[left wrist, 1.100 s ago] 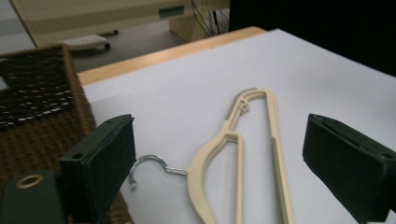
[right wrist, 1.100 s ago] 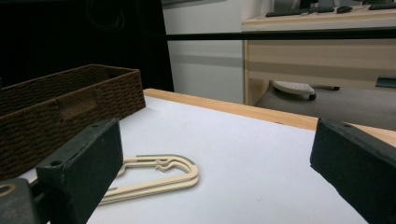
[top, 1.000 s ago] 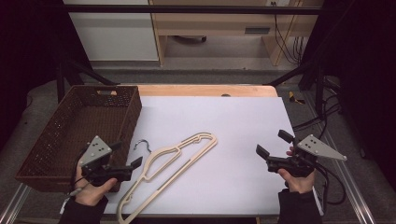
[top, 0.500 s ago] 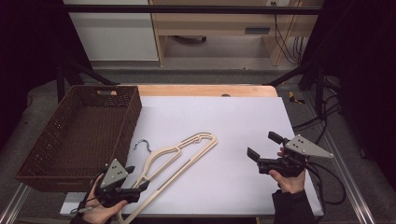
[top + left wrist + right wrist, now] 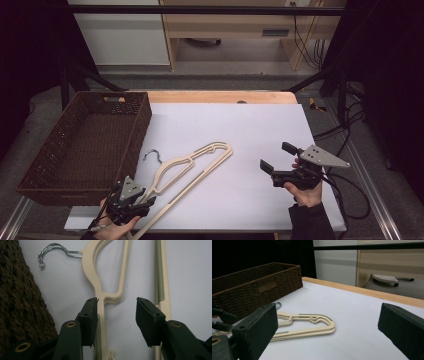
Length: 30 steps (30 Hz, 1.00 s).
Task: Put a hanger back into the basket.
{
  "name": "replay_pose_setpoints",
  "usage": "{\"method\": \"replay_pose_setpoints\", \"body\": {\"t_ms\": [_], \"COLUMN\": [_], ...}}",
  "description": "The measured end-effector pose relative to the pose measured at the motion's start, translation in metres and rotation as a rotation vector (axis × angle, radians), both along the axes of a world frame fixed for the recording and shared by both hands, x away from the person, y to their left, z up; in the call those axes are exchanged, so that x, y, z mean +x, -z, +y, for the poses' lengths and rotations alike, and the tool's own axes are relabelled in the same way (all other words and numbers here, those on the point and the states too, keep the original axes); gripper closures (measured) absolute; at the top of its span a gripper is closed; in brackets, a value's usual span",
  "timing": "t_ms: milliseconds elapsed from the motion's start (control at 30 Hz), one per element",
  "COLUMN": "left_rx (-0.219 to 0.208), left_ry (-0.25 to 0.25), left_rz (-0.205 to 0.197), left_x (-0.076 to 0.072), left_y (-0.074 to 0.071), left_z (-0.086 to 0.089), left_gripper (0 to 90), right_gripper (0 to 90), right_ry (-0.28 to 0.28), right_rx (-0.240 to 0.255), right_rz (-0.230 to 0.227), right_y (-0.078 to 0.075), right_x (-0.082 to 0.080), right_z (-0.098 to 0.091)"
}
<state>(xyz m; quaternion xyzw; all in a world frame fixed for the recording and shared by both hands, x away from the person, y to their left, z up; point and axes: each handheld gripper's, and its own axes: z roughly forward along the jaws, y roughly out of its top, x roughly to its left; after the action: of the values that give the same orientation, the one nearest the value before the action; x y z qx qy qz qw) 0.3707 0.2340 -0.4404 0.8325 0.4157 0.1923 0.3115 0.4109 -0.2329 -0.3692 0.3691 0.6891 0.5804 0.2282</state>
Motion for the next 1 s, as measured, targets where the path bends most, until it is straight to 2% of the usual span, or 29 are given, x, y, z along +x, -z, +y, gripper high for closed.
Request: {"method": "replay_pose_setpoints", "body": {"t_ms": [433, 633, 700, 733, 900, 1000], "left_rx": [0.052, 0.062, 0.059, 0.070, 0.101, 0.099], "left_ry": [-0.043, -0.059, -0.071, -0.083, -0.098, -0.107], "left_rz": [0.055, 0.055, 0.056, 0.059, 0.065, 0.060], "left_x": [0.008, 0.008, 0.009, 0.009, 0.010, 0.010], "left_y": [0.016, 0.017, 0.018, 0.020, 0.023, 0.023], "left_z": [0.000, 0.000, 0.000, 0.000, -0.002, -0.001], "left_gripper": [59.3, 60.5, 62.7, 66.0, 71.0, 76.3], "right_gripper": [3.4, 3.4, 3.6, 3.6, 3.8, 4.0], "right_ry": [-0.021, -0.023, -0.028, -0.028, -0.037, -0.036], "right_rx": [-0.019, -0.025, -0.024, -0.026, -0.025, -0.023], "right_rz": [0.020, 0.028, 0.027, 0.030, 0.031, 0.035], "right_y": [0.004, 0.006, 0.006, 0.007, 0.008, 0.008], "right_x": [0.003, 0.004, 0.004, 0.005, 0.005, 0.006], "right_z": [0.006, 0.008, 0.008, 0.009, 0.010, 0.011]}}
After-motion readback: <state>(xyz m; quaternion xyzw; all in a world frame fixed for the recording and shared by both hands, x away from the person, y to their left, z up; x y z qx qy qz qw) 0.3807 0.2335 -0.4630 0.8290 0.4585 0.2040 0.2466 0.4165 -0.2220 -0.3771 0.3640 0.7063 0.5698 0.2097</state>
